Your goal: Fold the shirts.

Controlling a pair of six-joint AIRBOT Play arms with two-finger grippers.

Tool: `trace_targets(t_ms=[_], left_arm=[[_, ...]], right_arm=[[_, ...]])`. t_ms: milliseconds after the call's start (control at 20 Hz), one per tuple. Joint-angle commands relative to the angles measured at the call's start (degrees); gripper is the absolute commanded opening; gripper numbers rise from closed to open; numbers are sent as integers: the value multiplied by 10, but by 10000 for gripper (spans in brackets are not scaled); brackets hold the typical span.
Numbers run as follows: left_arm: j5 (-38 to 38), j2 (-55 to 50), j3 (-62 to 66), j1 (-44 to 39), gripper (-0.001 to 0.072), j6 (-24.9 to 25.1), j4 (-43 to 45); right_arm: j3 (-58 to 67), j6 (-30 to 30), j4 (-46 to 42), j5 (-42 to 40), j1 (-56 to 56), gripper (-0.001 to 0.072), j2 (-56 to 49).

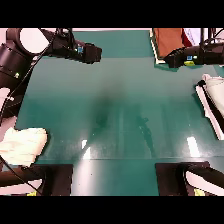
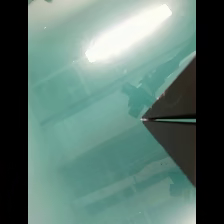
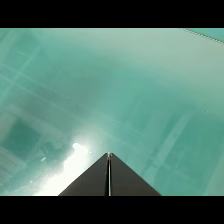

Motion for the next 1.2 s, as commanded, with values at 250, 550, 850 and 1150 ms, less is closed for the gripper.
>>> trace_targets(t_ms=[250,550,850,1150], left_arm=[[0,0,0,0,29,0,0],[-7,2,3,3,29,14,-4],[-225,122,7,123,29,-7,111],[-421,221,-115,192,638,-21,312]], right_arm=[[0,0,0,0,0,20,0],[0,0,0,0,0,20,0],[0,0,2,-8,0,20,0],[0,0,2,-29,0,20,0]])
